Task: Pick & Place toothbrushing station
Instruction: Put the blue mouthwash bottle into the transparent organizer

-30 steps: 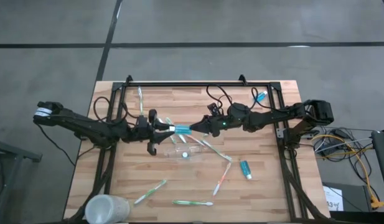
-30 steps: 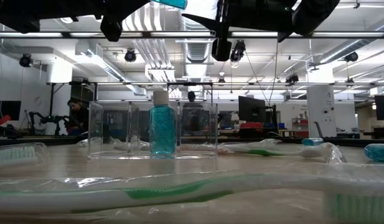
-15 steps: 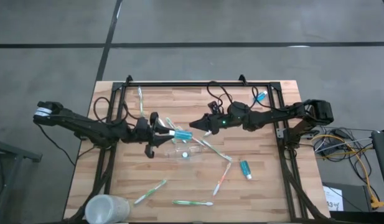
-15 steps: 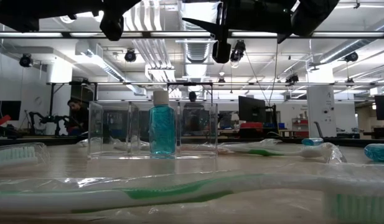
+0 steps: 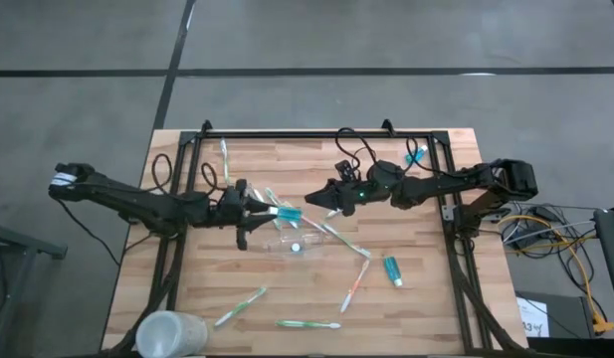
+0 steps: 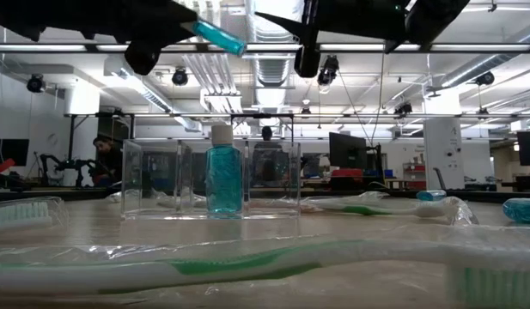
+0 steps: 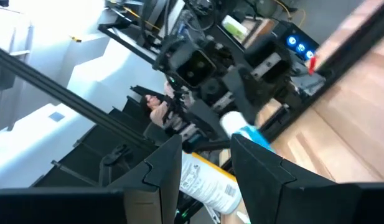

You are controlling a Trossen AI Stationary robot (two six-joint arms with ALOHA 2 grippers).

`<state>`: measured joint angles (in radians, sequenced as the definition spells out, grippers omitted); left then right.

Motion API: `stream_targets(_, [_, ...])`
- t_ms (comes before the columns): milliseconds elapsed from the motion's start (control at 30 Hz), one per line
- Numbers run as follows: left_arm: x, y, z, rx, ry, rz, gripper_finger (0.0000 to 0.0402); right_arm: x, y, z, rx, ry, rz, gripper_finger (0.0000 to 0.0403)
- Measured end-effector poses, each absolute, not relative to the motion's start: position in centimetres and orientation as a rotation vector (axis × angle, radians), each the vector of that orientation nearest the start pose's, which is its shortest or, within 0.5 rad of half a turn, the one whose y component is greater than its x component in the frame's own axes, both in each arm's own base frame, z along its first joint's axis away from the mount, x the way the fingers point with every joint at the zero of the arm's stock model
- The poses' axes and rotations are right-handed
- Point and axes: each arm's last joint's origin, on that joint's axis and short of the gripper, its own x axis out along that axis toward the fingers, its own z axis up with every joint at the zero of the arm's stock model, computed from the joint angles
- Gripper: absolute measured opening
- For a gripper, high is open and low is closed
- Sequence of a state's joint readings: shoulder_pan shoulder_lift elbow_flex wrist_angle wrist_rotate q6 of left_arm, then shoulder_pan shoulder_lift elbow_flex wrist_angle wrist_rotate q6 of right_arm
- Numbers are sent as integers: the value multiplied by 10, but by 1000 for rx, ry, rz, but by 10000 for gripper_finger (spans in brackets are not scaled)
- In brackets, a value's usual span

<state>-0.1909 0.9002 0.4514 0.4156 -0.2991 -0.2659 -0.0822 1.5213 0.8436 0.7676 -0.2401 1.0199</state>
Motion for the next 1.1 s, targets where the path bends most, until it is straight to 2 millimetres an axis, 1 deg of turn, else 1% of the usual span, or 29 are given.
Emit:
stream_targets(100, [193,-28,262,-231,129,144,110,329,-20,272,979,-11,194,135])
stream_targets(267, [192,-28,288,-183,305,169,110,329,-20,272,972,-8,191,135])
stream_targets(333, [193,-28,294,-163,378,179,110,329,-20,271,973,-5,190,135])
stream_targets(400, [196,-29,301,-156,408,176,110,329,-20,271,973,-4,189,135])
stream_targets(500, [203,-31,309,-163,404,153,110,329,-20,271,969,-5,189,135])
stream_targets(600, [209,-32,304,-156,438,150,110,329,-20,271,969,-4,189,135])
stream_targets(733, [217,-34,292,-189,494,160,110,329,-20,271,966,-4,189,134])
stream_targets(833, [224,-37,282,-219,552,136,110,329,-20,271,965,-5,189,134])
stream_targets(1100, [240,-42,262,-227,646,120,110,329,-20,271,951,-4,186,134])
